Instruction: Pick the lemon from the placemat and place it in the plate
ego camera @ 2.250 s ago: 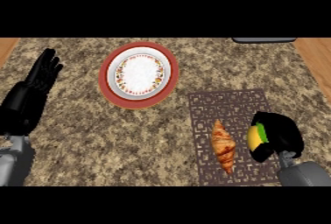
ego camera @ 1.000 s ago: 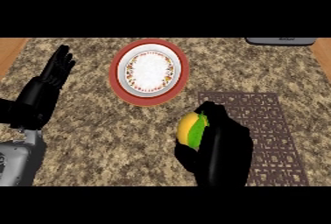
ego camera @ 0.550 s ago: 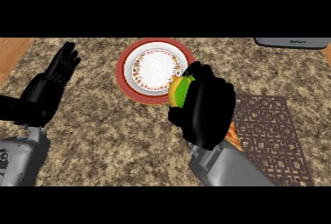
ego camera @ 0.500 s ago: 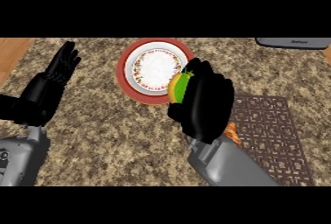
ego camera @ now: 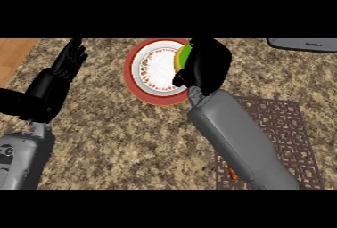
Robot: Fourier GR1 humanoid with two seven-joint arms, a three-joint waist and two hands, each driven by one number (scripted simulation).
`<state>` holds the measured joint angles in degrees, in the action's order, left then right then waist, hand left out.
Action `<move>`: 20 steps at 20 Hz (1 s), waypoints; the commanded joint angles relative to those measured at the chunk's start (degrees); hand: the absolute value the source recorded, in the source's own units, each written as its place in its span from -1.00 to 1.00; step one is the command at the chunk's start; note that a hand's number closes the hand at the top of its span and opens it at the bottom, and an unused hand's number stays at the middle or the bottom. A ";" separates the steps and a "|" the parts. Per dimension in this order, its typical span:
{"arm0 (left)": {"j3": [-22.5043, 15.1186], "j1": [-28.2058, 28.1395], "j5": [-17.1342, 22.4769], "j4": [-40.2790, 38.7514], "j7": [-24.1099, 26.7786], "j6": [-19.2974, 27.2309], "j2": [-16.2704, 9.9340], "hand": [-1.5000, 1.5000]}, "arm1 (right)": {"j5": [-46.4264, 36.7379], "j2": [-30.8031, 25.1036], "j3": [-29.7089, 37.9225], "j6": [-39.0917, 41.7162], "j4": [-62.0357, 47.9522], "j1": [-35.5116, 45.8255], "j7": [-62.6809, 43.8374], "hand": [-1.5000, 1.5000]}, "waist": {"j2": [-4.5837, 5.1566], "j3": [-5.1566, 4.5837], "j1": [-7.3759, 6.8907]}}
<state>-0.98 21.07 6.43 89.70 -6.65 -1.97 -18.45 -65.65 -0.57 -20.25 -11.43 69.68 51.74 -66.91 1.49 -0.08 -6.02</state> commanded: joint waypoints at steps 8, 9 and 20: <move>0.01 0.76 -0.41 -0.84 1.28 -0.58 0.24 0.00 | 8.09 0.55 6.61 -15.80 -24.59 8.56 -2.98 1.00 | 0.56 0.05 -1.74; -0.30 2.30 -0.27 -1.42 0.10 -0.54 0.57 0.00 | 8.62 0.55 8.36 -17.72 -24.61 8.58 -3.13 1.00 | 0.76 0.10 -1.41; -1.76 4.30 -1.44 -1.30 -0.90 -0.24 1.56 0.00 | 15.75 0.56 12.52 -36.44 -34.21 12.48 10.70 -1.00 | 0.94 0.17 -2.43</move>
<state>-2.36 24.42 5.74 88.43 -6.50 -2.58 -16.85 -51.15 -0.31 -8.06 -37.25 37.57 62.70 -55.90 2.66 0.07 -8.64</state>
